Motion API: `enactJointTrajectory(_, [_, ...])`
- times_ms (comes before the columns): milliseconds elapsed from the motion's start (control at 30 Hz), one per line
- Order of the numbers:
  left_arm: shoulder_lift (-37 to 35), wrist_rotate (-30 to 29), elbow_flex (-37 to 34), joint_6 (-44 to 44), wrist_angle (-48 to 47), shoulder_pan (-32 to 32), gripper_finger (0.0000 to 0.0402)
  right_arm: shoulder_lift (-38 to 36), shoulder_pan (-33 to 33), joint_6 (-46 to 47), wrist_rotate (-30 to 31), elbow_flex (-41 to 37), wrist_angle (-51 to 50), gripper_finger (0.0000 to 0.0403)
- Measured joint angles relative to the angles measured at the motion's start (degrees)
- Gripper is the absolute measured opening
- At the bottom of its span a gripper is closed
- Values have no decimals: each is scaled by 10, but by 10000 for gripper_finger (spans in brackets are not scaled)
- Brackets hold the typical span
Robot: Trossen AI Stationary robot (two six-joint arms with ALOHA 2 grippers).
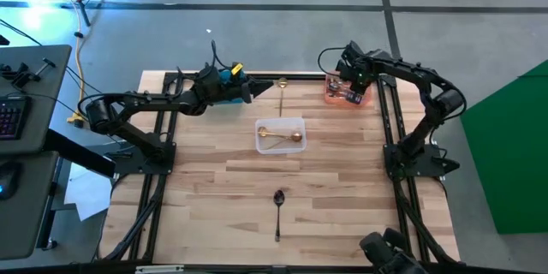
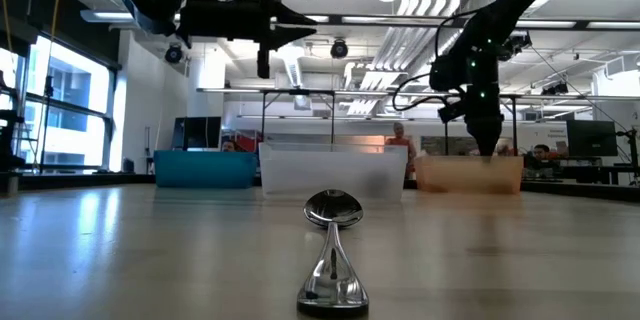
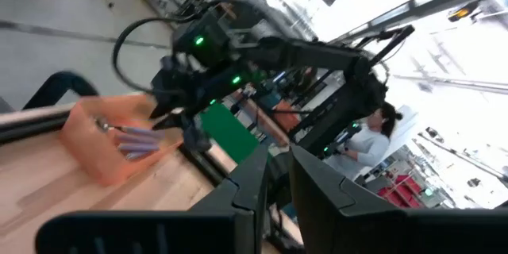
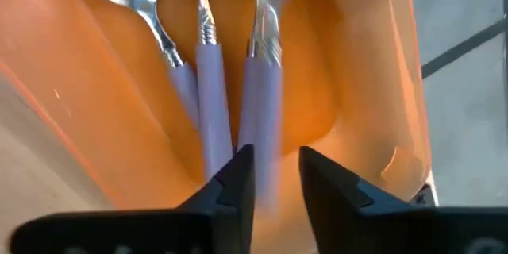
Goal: Sort silverware by color (type)
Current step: Put the purple spoon into the orange bin, then put the golden spoon into the white bin
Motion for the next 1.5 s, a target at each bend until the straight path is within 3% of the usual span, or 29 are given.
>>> enactJointTrajectory(100, [0,6,0,0,-25,0,44,-14,6,10,28,0,-12,107])
enactJointTrajectory(200, [0,18,0,6,-52,-5,44,-48,19,25,34,0,-24,103])
enactJointTrajectory(333, [0,11,2,32,-115,-15,44,-118,29,93,-67,-1,-15,53])
enactJointTrajectory(433, [0,-17,30,68,-226,-28,44,-178,40,116,-137,-25,21,10])
enactJointTrajectory(600, [1,-72,126,163,-453,-35,44,-264,77,205,-156,-69,57,18])
enactJointTrajectory(800, [34,-123,220,175,-627,-17,44,-337,147,298,-120,-84,80,8])
enactJointTrajectory(1067, [155,-137,316,153,-669,-12,90,-385,217,367,-63,-84,95,0])
enactJointTrajectory(1300, [246,-142,412,151,-718,1,148,-387,248,397,-37,-84,92,0])
enactJointTrajectory(1500, [331,-129,490,140,-783,33,169,-387,268,411,-21,-84,93,0])
